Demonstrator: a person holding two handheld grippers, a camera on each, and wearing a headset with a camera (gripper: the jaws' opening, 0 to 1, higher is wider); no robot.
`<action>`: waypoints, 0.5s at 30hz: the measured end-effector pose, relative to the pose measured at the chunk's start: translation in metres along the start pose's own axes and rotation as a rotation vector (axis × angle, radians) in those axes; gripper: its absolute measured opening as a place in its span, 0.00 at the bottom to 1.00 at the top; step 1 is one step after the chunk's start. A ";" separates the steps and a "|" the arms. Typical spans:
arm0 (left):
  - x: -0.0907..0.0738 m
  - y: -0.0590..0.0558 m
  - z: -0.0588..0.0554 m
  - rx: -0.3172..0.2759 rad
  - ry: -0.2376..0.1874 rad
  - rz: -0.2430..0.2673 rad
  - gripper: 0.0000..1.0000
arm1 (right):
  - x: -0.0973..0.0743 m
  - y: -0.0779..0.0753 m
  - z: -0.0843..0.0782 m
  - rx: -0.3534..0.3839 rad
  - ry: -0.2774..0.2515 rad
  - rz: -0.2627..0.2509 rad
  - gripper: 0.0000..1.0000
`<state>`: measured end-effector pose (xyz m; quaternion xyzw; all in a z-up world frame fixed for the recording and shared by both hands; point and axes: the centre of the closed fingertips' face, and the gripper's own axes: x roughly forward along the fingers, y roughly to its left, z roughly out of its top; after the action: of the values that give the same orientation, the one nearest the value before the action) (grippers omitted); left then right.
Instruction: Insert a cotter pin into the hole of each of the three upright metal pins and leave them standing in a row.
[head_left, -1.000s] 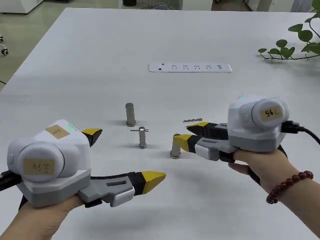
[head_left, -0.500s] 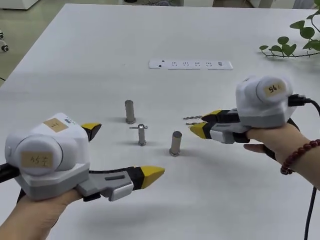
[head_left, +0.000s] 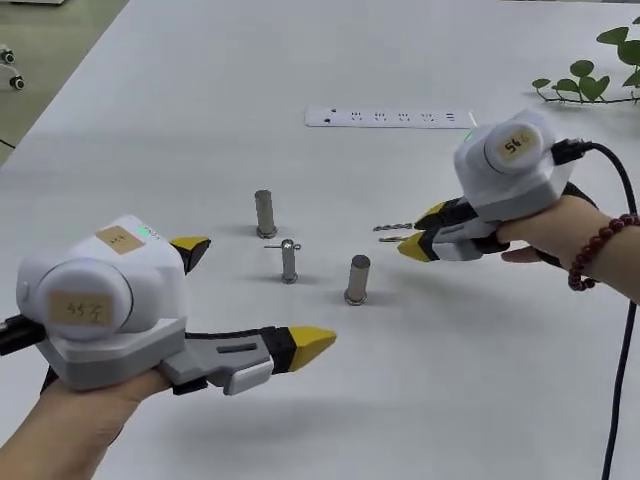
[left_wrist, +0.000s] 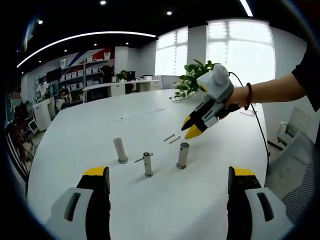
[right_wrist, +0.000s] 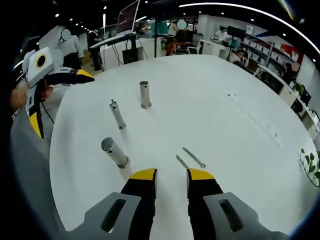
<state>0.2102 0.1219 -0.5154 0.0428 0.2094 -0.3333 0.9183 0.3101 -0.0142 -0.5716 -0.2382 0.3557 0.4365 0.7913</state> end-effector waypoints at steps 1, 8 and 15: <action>0.000 0.000 0.000 -0.002 0.002 0.000 0.98 | 0.002 -0.002 -0.001 -0.006 0.016 0.002 0.19; 0.005 0.001 -0.005 -0.007 0.016 -0.007 0.98 | 0.014 -0.011 -0.009 -0.096 0.097 0.023 0.16; 0.007 0.004 -0.006 -0.016 0.021 -0.010 0.98 | 0.025 -0.018 -0.012 -0.117 0.129 0.048 0.14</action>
<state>0.2156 0.1226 -0.5234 0.0378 0.2219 -0.3356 0.9147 0.3303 -0.0185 -0.5979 -0.3029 0.3855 0.4591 0.7409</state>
